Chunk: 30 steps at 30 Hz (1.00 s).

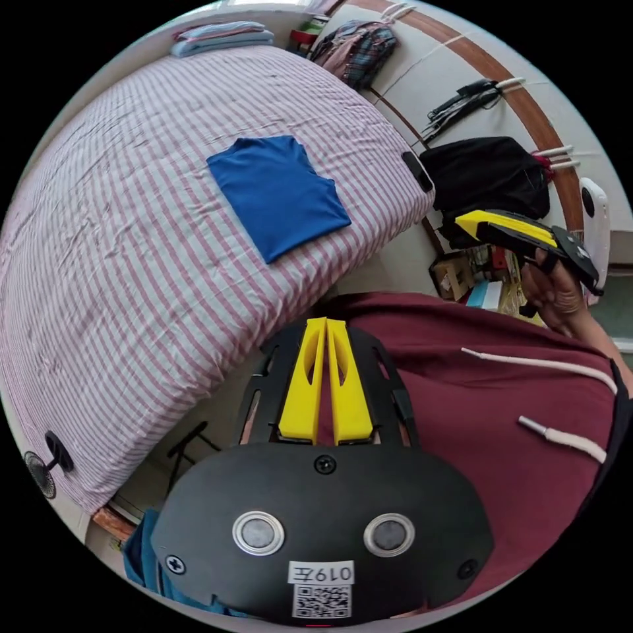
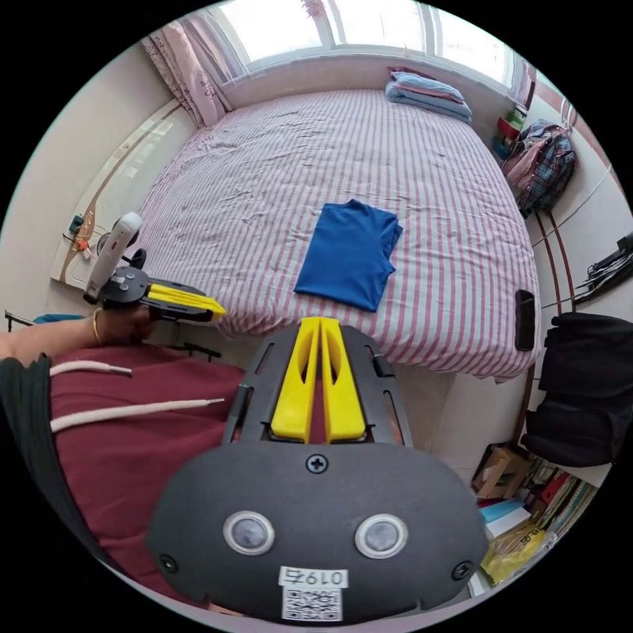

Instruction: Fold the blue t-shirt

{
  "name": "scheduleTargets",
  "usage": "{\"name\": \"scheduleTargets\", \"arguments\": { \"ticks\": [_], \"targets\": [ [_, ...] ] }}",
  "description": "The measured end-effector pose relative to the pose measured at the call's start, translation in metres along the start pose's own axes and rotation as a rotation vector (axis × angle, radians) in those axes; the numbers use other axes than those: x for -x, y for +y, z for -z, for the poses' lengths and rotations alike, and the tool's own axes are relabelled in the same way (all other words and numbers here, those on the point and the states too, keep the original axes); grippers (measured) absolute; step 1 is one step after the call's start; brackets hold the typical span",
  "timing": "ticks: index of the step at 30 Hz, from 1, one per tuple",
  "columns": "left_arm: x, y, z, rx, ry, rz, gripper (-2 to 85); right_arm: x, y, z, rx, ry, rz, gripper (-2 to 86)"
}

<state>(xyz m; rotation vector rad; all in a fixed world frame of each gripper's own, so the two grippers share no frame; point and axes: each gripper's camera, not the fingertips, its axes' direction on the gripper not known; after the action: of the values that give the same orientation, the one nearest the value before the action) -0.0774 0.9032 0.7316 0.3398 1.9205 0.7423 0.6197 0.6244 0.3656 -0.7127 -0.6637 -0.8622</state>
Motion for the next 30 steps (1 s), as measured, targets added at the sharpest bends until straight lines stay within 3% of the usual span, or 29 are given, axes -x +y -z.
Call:
{"name": "scheduleTargets", "arguments": {
  "ticks": [4,12,18,22,30],
  "targets": [
    [0.045,-0.010,-0.009,-0.010,0.118,0.153,0.6,-0.017,-0.037,-0.013,0.002,-0.074,-0.024,-0.7],
    [0.091,-0.056,-0.020,0.086,-0.023,0.296,0.6,-0.041,-0.097,-0.069,0.125,-0.198,0.025,-0.6],
    [0.142,-0.105,-0.023,0.085,0.016,0.384,0.5,-0.066,-0.126,-0.122,0.125,-0.404,-0.207,-0.4],
    [0.221,-0.132,-0.017,-0.020,0.159,0.475,0.6,-0.057,-0.133,-0.153,0.076,-0.470,-0.379,-0.3],
    [0.358,-0.196,-0.017,-0.015,0.285,0.301,0.7,0.030,-0.126,-0.229,-0.055,-0.625,-0.721,4.3]
  ]
}}
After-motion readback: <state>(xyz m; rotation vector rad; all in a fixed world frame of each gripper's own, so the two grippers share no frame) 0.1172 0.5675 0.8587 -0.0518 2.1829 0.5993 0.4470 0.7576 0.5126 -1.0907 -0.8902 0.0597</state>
